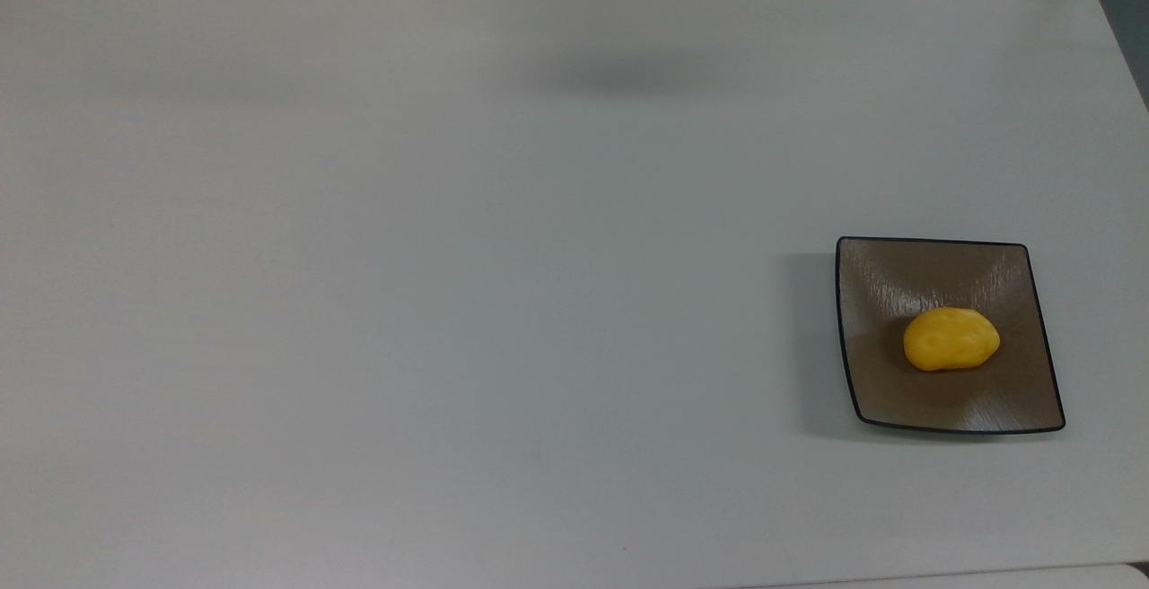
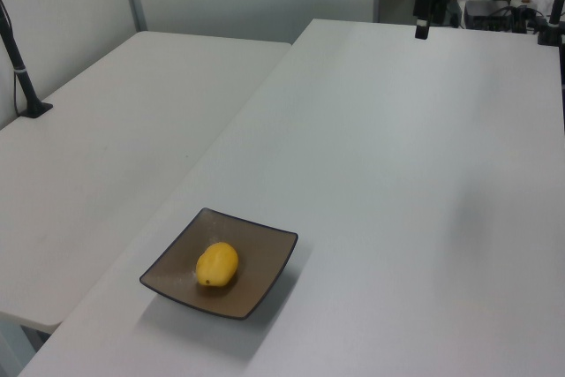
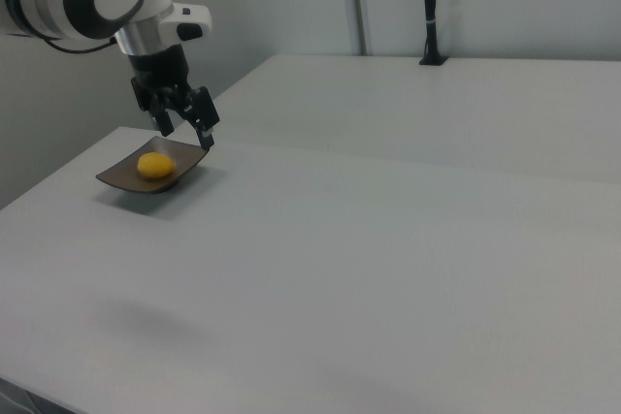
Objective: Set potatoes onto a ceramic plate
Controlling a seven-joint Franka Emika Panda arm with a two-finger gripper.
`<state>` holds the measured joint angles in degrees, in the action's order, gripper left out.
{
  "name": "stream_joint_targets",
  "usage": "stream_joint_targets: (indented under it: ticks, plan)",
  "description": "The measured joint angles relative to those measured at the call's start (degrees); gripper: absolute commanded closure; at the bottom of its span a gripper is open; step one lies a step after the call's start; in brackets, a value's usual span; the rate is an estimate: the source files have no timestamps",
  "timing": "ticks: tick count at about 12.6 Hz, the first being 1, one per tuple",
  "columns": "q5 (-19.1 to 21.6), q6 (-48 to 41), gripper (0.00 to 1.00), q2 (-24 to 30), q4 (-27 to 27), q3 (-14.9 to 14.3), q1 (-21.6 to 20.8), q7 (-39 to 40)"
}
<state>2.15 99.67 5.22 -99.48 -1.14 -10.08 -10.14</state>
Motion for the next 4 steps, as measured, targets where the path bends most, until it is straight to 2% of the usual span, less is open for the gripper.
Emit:
stream_joint_targets:
  ticks: [4]
  plan:
    - [0.0,3.87,0.0,-1.03,-0.27,-0.4,-0.73,6.85]
